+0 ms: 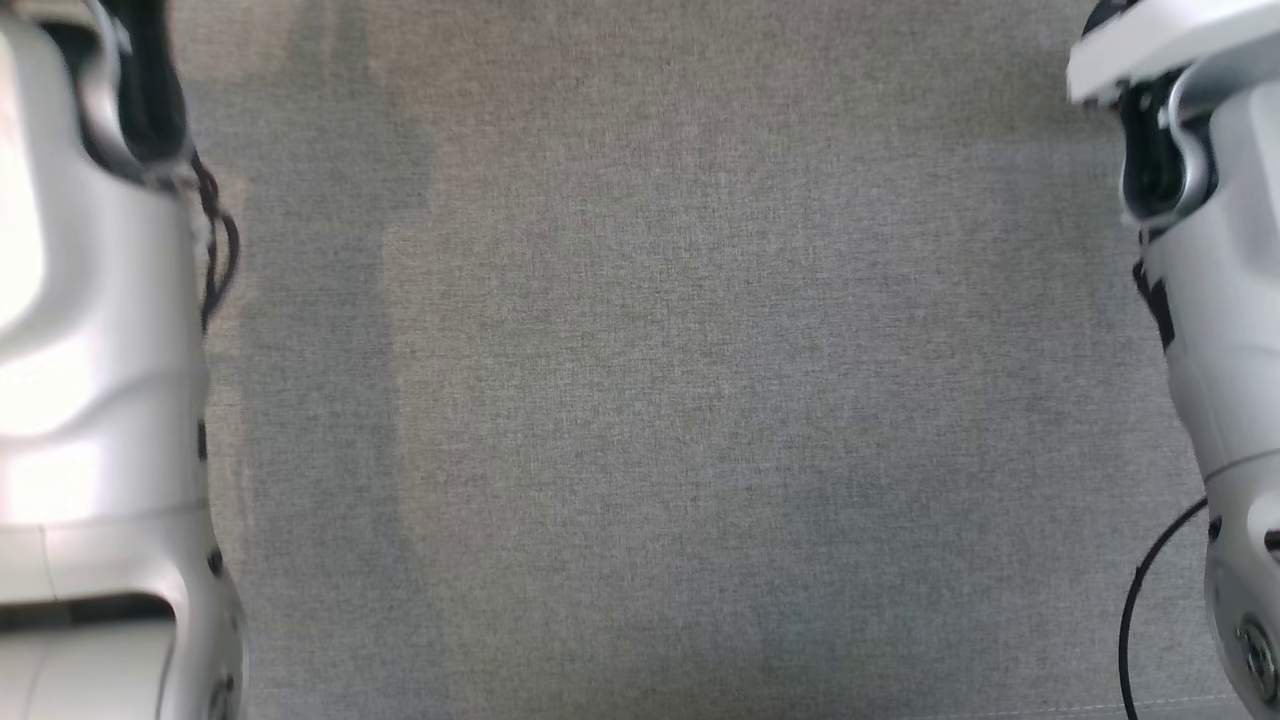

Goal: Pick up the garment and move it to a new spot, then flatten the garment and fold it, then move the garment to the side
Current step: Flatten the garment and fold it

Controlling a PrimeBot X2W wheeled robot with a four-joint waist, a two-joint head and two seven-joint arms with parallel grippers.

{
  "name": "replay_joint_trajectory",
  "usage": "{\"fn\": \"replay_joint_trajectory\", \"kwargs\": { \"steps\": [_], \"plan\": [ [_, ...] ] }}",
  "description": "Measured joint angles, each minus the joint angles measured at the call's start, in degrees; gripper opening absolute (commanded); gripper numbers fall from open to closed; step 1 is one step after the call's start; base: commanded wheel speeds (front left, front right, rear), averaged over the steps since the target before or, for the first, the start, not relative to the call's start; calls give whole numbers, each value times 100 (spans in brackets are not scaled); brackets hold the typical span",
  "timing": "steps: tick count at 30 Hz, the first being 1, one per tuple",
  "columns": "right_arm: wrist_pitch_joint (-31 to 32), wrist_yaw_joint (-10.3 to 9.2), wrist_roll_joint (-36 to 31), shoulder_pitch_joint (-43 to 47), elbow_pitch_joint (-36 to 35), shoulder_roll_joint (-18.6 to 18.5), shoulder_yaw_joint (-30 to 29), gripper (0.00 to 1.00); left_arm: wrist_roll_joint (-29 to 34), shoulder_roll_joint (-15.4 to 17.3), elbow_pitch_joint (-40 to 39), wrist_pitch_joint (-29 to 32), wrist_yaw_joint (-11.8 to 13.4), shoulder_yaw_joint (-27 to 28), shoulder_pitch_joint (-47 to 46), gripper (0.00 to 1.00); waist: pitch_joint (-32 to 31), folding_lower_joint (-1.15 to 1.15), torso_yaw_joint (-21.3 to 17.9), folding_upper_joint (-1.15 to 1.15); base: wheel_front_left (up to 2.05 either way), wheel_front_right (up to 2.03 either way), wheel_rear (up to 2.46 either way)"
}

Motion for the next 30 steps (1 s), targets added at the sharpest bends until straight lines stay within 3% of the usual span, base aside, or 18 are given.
{"fn": "replay_joint_trajectory", "kwargs": {
  "steps": [9,14,20,24,30],
  "plan": [
    [0,-1,526,1006,-391,-410,983,0,-79,501,-694,-1,-8,-452,2085,0,-647,-1,72,0,0,0,0],
    [36,-1,816,1562,-174,-716,1708,0,-41,783,-711,-3,-8,-1033,2991,0,-1087,-1,140,0,0,0,0],
    [356,-1,1120,1959,-67,-1358,2730,0,151,1004,-646,-12,-9,-1901,3604,0,-1606,-1,239,0,0,0,0],
    [691,-1,1534,2226,-5,-1662,3098,0,-20,1228,-474,-10,-14,-2849,4026,0,-1937,-1,321,0,0,0,0],
    [1122,-1,2084,2519,-342,-2106,3678,0,-282,1636,-564,-11,-14,-3314,4340,0,-2350,-1,417,0,0,0,0]
  ]
}}
